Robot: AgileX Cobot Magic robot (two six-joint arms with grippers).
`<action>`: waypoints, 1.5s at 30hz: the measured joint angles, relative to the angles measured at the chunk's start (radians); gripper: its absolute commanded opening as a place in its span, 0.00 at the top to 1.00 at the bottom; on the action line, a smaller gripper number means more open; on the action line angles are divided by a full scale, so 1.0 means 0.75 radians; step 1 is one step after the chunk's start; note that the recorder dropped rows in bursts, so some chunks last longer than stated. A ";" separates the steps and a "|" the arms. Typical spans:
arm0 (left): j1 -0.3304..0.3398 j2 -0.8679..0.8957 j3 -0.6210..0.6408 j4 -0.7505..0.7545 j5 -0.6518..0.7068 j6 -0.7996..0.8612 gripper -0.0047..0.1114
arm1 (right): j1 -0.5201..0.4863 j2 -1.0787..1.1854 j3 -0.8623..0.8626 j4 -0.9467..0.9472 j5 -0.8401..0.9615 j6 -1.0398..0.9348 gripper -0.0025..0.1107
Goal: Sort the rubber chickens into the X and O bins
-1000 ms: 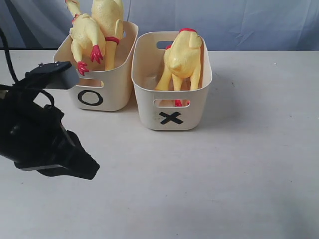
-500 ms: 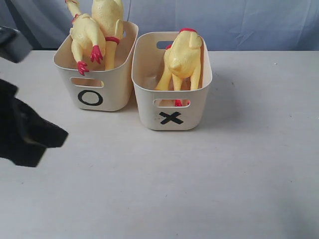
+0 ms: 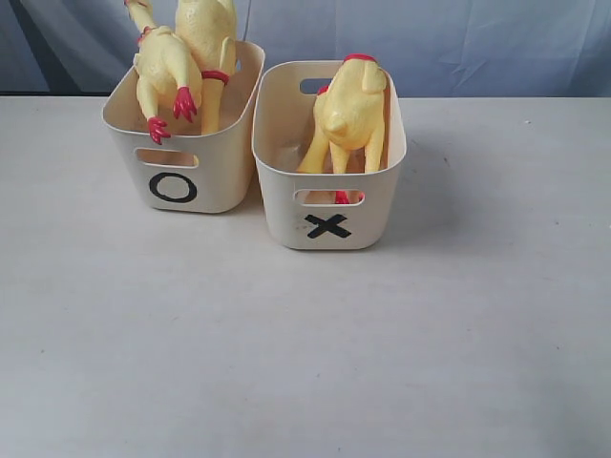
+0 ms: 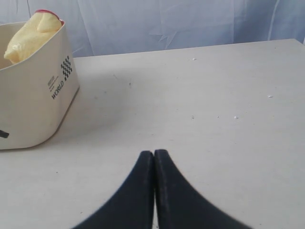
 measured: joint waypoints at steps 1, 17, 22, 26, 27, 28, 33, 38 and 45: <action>0.003 -0.023 0.000 0.035 0.000 0.000 0.96 | 0.000 0.000 0.000 0.000 0.000 0.000 0.98; 0.011 -0.255 0.256 0.436 -0.513 -0.224 0.96 | 0.000 0.000 0.000 0.000 0.002 0.000 0.98; 0.073 -0.383 0.436 0.467 -0.665 -0.379 0.96 | 0.000 0.000 0.000 0.000 0.002 0.000 0.98; 0.208 -0.471 0.563 0.301 -0.697 -0.495 0.96 | 0.000 0.000 0.000 0.000 0.002 0.000 0.98; 0.253 -0.491 0.590 0.262 -0.710 -0.507 0.96 | 0.000 0.000 0.000 0.000 0.002 0.000 0.98; 0.299 -0.510 0.615 0.230 -0.716 -0.510 0.96 | 0.000 0.000 0.000 0.000 0.002 0.000 0.98; 0.478 -0.578 0.704 0.186 -0.732 -0.482 0.96 | 0.000 0.000 0.000 0.000 0.002 0.000 0.98; 0.510 -0.613 0.826 0.113 -0.794 -0.455 0.96 | 0.000 0.000 0.000 0.000 0.002 0.000 0.98; 0.510 -0.616 1.039 0.013 -0.851 -0.449 0.96 | 0.000 0.000 0.000 0.000 0.002 0.000 0.98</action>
